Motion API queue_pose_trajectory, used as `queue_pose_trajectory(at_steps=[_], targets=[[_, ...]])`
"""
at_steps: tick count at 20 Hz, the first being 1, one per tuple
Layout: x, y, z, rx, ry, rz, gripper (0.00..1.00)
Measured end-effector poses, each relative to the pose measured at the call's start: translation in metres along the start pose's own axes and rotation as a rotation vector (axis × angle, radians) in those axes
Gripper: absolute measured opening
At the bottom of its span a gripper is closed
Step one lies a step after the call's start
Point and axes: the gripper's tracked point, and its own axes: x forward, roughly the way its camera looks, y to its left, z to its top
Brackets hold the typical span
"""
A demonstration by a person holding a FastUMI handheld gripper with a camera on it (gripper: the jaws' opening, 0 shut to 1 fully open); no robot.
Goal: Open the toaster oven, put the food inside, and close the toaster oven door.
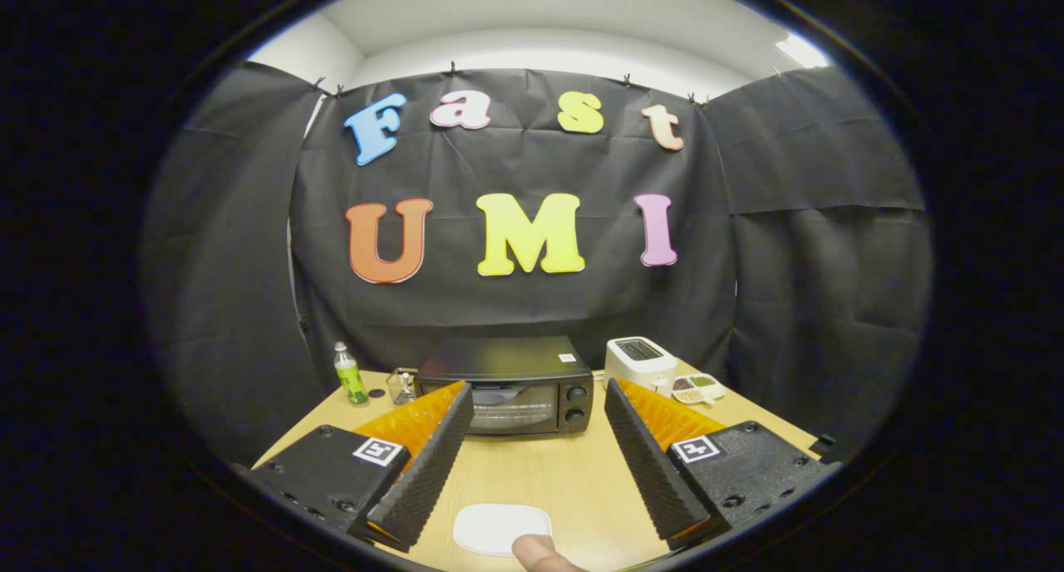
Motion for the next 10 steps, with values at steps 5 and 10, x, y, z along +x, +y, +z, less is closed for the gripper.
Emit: queue_pose_trajectory(at_steps=[5,10], targets=[[-0.026,-0.012,0.010,0.000,-0.013,0.014,1.00],[-0.044,-0.016,0.013,-0.013,-0.026,0.026,1.00]])
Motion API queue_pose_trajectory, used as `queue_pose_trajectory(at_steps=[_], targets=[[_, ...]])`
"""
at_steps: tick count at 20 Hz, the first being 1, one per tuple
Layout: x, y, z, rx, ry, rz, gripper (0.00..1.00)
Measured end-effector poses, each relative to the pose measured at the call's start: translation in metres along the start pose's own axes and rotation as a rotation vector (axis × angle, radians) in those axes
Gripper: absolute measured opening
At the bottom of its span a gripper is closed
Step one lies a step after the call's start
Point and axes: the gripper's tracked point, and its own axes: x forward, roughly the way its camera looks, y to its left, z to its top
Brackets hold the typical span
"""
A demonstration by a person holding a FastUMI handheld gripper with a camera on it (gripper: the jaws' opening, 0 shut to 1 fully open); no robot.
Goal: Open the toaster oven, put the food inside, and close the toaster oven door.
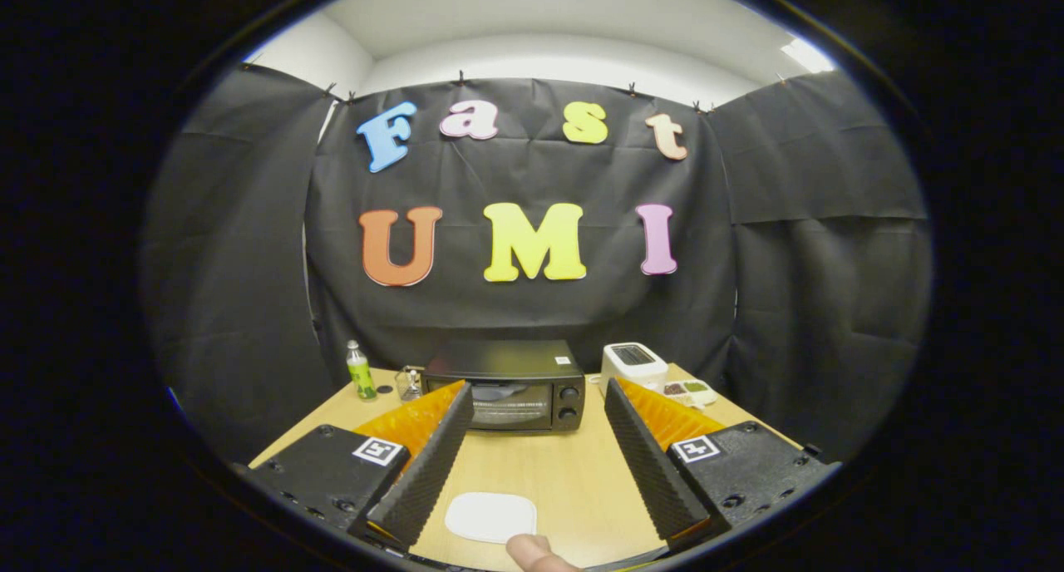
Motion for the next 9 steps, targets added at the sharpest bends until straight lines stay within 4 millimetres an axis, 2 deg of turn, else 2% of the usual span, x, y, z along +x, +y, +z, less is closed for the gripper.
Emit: queue_pose_trajectory(at_steps=[7,9], targets=[[-0.016,0.006,-0.003,-0.045,0.000,0.018,1.00],[-0.019,0.002,-0.002,-0.074,-0.009,0.010,1.00]])
